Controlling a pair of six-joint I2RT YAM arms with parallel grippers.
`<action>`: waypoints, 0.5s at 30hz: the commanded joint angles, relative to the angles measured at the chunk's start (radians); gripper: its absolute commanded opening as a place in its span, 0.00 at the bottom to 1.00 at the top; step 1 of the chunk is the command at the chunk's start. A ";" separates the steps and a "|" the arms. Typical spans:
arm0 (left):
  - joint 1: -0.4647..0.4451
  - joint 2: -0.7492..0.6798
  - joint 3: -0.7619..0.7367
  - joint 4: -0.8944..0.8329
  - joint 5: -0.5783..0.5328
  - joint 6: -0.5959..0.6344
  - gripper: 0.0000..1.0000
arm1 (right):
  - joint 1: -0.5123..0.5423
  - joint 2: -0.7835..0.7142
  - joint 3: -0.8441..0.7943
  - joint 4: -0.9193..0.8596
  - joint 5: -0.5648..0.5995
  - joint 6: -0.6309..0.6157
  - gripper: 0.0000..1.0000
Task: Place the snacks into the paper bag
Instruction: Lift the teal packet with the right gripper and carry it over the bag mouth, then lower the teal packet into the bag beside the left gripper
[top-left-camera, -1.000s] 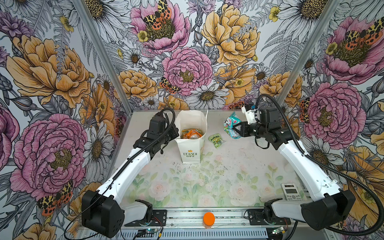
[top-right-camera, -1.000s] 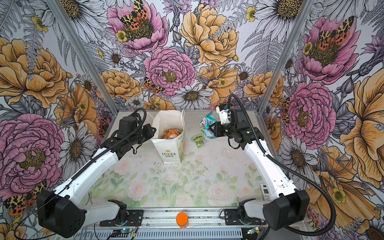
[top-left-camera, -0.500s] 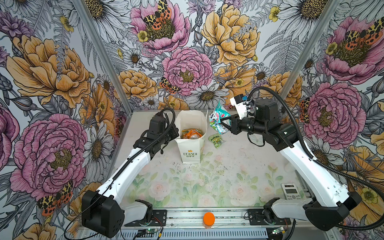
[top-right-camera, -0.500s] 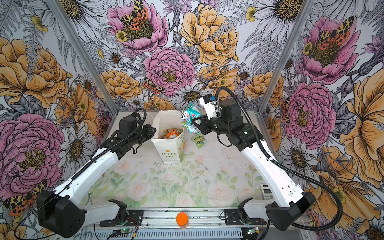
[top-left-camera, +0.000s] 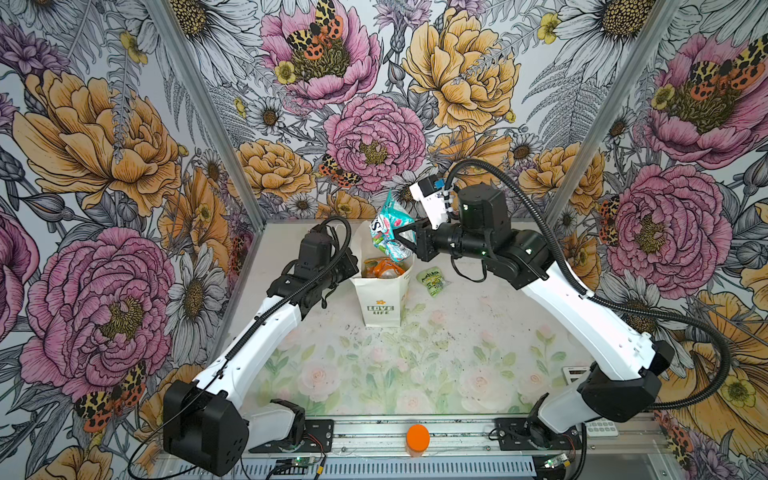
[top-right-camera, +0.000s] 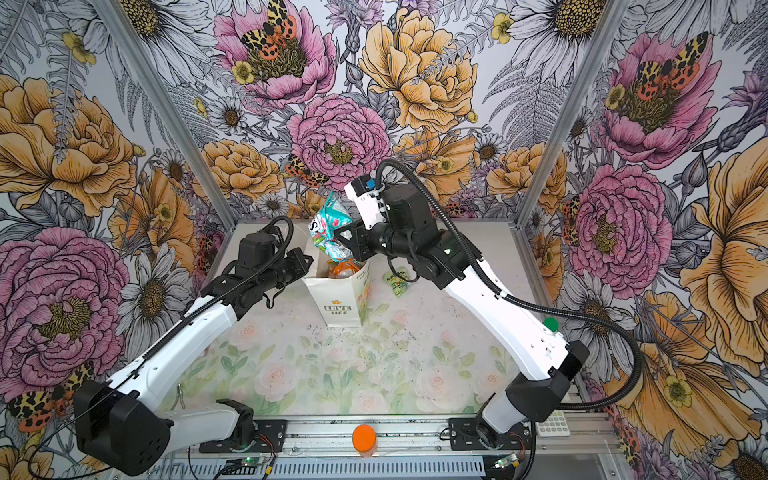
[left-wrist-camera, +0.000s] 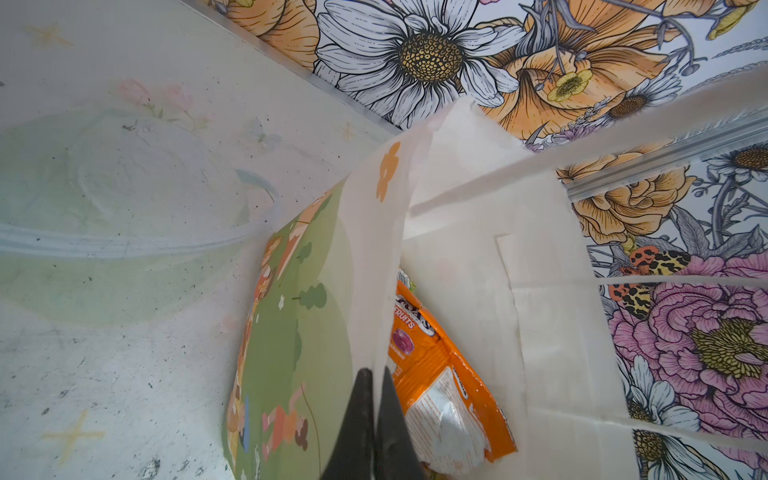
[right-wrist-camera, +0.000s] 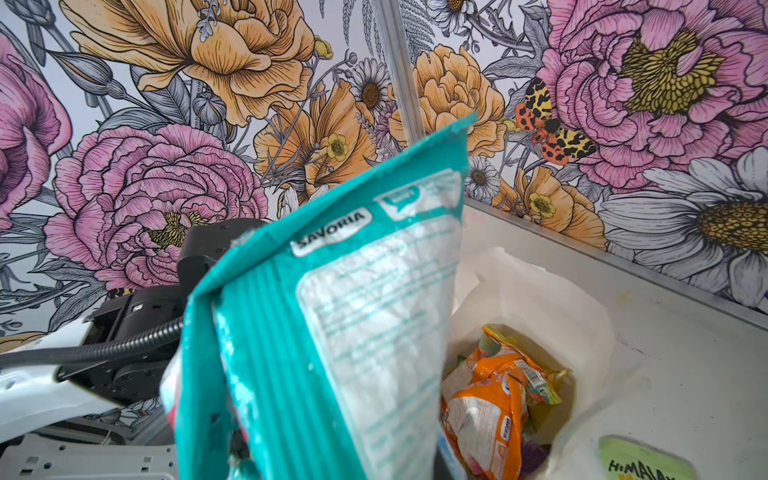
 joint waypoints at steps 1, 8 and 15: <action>-0.007 -0.030 0.002 0.018 -0.013 -0.001 0.00 | 0.019 0.031 0.061 0.036 0.127 0.030 0.00; -0.009 -0.029 0.002 0.018 -0.015 -0.003 0.00 | 0.022 0.106 0.079 0.035 0.273 0.124 0.00; -0.011 -0.022 0.006 0.017 -0.015 -0.003 0.00 | 0.023 0.192 0.108 0.015 0.303 0.174 0.00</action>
